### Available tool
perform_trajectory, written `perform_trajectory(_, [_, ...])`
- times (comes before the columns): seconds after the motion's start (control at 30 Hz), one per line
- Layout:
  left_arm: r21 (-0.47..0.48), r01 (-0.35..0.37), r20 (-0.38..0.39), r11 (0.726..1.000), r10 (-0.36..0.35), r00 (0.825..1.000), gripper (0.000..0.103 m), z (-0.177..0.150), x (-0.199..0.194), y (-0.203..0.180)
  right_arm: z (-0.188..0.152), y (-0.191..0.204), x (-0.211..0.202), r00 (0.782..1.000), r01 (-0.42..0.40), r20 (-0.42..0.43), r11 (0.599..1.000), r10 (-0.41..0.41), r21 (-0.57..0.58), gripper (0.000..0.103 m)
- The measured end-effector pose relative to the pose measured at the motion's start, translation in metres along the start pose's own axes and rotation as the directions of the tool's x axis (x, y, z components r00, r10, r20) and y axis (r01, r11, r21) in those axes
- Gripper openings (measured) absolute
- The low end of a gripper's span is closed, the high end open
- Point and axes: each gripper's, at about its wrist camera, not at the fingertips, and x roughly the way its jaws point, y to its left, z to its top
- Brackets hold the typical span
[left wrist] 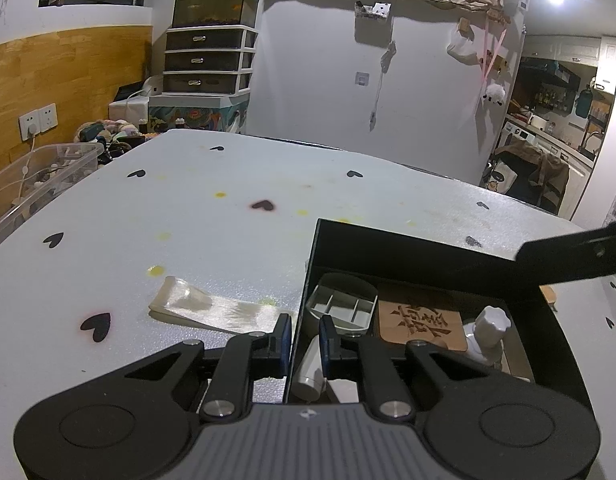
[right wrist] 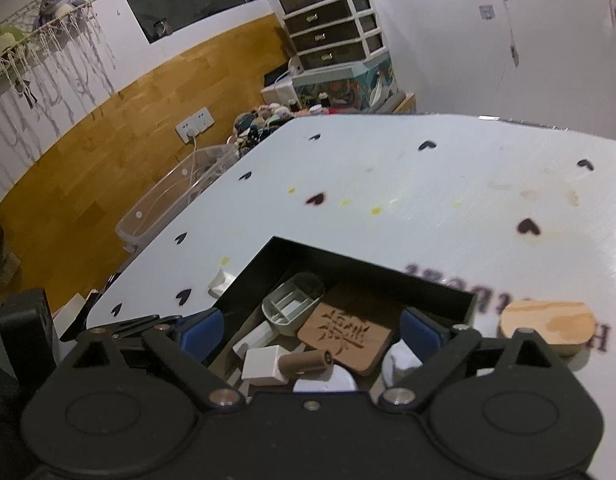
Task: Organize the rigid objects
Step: 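Move the right gripper to the oval wooden block and grasp it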
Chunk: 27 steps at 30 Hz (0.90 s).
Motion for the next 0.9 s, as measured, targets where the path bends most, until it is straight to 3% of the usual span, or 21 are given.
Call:
perform_trajectory(0.27, [0.000,-0.002,-0.001,1.000,0.002,1.000,0.014,0.000,0.001,0.001,-0.004,-0.013,-0.027,0.997,0.032,0.066,0.999,-0.032,0.000,0.099])
perform_trajectory(0.63, [0.001,-0.008,-0.003,1.000,0.008,1.000,0.014,0.000,0.002,0.002,-0.015,-0.051,-0.061,0.981,0.141,0.128,0.989,-0.147,0.054,0.100])
perform_trajectory(0.9, [0.002,-0.010,-0.004,1.000,0.010,1.000,0.014,0.000,0.001,0.002,-0.030,-0.079,-0.062,0.936,0.312,0.162,0.949,-0.314,0.035,0.102])
